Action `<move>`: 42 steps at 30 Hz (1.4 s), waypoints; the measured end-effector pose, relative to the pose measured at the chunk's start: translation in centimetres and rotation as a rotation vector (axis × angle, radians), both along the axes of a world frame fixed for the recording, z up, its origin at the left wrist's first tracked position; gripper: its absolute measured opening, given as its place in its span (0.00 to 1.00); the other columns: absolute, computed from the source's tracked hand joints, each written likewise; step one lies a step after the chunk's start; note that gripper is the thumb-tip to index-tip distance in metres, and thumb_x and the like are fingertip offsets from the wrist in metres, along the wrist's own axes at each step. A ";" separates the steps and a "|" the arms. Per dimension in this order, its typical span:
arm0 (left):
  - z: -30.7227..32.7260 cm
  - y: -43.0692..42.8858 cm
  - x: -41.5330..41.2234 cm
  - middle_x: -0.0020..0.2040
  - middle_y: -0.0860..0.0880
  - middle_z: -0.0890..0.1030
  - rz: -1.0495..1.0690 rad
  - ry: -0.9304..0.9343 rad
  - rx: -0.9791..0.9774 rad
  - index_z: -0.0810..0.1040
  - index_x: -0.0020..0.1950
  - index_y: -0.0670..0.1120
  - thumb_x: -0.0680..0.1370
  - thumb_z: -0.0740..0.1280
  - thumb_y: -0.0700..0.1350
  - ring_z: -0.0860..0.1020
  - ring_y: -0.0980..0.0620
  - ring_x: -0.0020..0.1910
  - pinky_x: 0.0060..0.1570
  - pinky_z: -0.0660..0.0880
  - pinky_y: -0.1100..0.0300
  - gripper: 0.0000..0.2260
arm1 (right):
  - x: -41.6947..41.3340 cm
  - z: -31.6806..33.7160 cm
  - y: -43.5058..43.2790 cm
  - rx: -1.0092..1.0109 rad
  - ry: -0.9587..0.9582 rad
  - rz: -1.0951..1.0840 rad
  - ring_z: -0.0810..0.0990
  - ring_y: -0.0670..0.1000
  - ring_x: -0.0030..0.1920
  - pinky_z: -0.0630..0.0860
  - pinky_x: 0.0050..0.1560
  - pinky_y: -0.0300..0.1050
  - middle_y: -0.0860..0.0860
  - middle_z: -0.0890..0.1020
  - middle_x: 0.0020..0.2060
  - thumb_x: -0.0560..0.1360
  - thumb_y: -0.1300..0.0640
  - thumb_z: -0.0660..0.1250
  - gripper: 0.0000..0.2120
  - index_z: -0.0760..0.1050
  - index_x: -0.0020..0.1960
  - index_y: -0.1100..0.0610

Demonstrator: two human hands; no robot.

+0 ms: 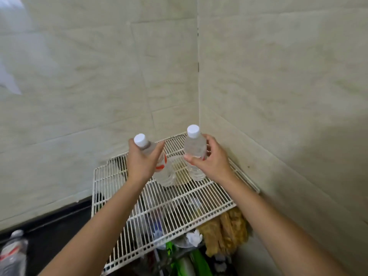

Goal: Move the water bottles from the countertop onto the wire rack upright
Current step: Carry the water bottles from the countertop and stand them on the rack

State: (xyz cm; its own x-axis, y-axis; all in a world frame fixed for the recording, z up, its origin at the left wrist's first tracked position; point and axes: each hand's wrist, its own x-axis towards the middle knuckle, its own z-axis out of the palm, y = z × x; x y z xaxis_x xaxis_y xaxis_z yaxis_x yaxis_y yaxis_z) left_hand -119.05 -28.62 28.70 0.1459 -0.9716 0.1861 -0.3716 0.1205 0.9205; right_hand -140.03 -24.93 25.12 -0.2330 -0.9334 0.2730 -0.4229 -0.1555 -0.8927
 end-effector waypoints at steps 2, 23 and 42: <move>0.1 -0.5 -0.1 0.51 0.52 0.81 -0.075 -0.007 0.009 0.71 0.54 0.54 0.75 0.70 0.61 0.81 0.51 0.51 0.53 0.80 0.45 0.16 | -0.7 -1.1 -1.2 0.042 -0.026 0.068 0.80 0.40 0.58 0.82 0.59 0.49 0.41 0.80 0.60 0.63 0.36 0.80 0.41 0.69 0.70 0.43; 0.0 -9.1 1.6 0.59 0.50 0.83 -0.285 0.274 0.082 0.74 0.70 0.49 0.77 0.72 0.49 0.84 0.52 0.54 0.52 0.81 0.51 0.22 | -0.3 0.5 -9.6 0.145 0.059 0.171 0.79 0.35 0.55 0.74 0.52 0.33 0.40 0.81 0.56 0.71 0.47 0.79 0.27 0.70 0.65 0.43; -2.2 -18.1 4.4 0.73 0.49 0.71 -0.330 0.220 0.230 0.54 0.80 0.56 0.80 0.64 0.48 0.70 0.47 0.69 0.71 0.65 0.44 0.31 | 3.3 -1.7 -20.9 0.348 0.169 0.388 0.70 0.50 0.74 0.69 0.74 0.60 0.45 0.69 0.76 0.74 0.48 0.76 0.45 0.52 0.81 0.43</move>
State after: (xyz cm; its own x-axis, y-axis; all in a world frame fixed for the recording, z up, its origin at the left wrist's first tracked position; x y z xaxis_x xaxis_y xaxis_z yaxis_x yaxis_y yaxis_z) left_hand -114.67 -46.68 26.55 -0.1660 -0.9853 -0.0412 -0.1400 -0.0178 0.9900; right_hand -136.75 -45.85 23.42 0.1667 -0.9840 -0.0633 -0.5353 -0.0363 -0.8439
